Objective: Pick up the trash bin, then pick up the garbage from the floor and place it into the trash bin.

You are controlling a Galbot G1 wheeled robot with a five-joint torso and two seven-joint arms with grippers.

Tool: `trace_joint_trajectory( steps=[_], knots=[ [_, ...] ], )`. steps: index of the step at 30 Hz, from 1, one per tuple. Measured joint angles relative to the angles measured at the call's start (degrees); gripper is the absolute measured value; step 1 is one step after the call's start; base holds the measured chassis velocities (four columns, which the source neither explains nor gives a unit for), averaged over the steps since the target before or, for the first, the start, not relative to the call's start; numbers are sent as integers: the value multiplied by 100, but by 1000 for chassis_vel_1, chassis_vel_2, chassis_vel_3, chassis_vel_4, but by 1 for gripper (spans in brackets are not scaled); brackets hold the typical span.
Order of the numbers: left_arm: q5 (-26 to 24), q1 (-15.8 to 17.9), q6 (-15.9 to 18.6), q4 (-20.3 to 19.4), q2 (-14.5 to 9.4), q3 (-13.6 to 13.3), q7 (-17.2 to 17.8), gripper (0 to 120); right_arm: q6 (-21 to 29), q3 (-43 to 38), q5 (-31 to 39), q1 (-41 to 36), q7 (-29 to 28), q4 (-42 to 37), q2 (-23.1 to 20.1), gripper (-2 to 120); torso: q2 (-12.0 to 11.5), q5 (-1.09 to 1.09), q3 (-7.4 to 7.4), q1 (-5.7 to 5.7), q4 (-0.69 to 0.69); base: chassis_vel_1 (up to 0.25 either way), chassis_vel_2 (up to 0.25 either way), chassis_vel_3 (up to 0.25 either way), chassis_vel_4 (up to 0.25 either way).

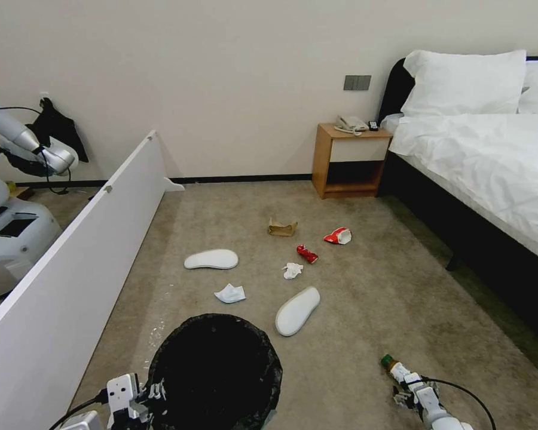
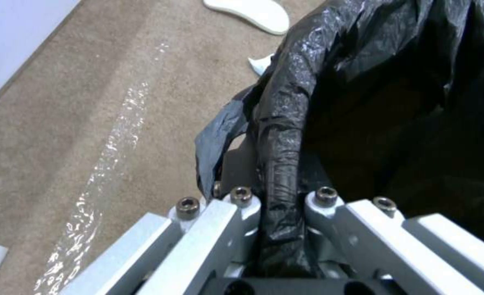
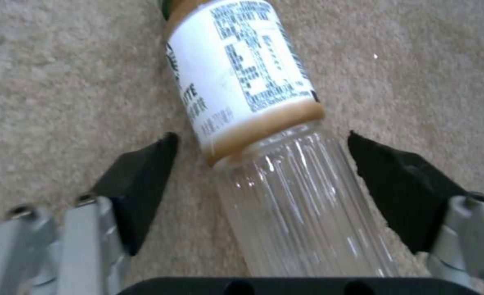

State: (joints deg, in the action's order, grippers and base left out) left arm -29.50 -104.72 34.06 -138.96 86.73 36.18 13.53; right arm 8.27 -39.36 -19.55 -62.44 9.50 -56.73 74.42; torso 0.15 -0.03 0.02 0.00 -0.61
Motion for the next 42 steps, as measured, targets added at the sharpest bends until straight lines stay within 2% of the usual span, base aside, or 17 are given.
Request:
trace_joint_trajectory(
  steps=[2,3,4,6,7,9,12,15,21,26,28,30,31,33,35,38,42],
  knots=[
    [1,3,1,1,0,-4,0,4,7,-7,-2,17,2,24,5,76,0,1,0,0,0,0,0,0,0],
    [4,5,4,1,0,-7,3,4,47,-37,-23,50,-3,63,9,67,0,4,0,0,3,0,0,0,0],
    [4,5,4,1,0,-7,3,4,47,-37,-23,50,-3,63,9,67,0,4,0,0,3,0,0,0,0],
    [4,6,6,-4,0,-13,3,4,66,-67,-68,48,-2,85,11,53,0,6,1,0,3,0,0,0,0],
    [4,6,6,-4,0,-13,3,4,66,-67,-68,48,-2,85,11,53,0,6,1,0,3,0,0,0,0],
    [4,-5,6,-13,-4,-13,4,4,69,-106,-105,23,-10,91,11,42,-1,3,1,0,2,0,0,0,0],
    [3,-18,6,-18,-8,-11,4,4,69,-164,-125,-30,-26,61,27,37,0,2,1,0,3,0,0,0,0],
    [0,-17,5,-19,-20,-5,4,4,67,-195,-148,-97,-43,26,30,31,0,-1,1,0,-3,0,0,0,0],
    [-12,-6,5,-24,-36,-5,4,4,68,-236,-123,-199,-37,-84,12,30,-2,3,2,0,0,0,0,0,0],
    [-35,-5,4,-23,-77,-20,3,4,42,-366,123,-517,-10,-528,-7,30,-4,10,4,0,-5,0,0,0,0],
    [-46,2,4,-21,-96,-29,3,4,-71,-428,260,-649,-9,-770,-20,30,-5,10,4,1,-9,0,0,0,0],
    [-79,31,4,-10,-123,-41,2,4,-678,-589,538,-843,-40,-1195,-30,30,-4,3,3,0,-1,0,0,0,0],
    [-79,31,4,-10,-123,-41,2,4,-678,-589,538,-843,-40,-1195,-30,30,-4,3,3,0,-1,0,0,0,0],
    [-132,34,4,-11,-151,-42,11,4,-1208,-720,927,-1036,-68,-1644,-32,30,-4,5,3,0,0,0,0,0,0],
    [-146,23,4,-12,-166,-51,12,4,-1335,-742,1130,-1099,-63,-1785,-39,30,-4,4,2,0,0,0,0,0,0],
    [-183,-34,8,-14,-249,-135,18,4,-1974,-824,1948,-1354,41,-2524,-58,30,-3,4,2,0,0,0,0,0,0],
    [-186,-39,8,-12,-276,-157,21,4,-2039,-821,2198,-1442,85,-2823,-74,30,-3,4,2,1,1,0,0,0,0]
  ],
)
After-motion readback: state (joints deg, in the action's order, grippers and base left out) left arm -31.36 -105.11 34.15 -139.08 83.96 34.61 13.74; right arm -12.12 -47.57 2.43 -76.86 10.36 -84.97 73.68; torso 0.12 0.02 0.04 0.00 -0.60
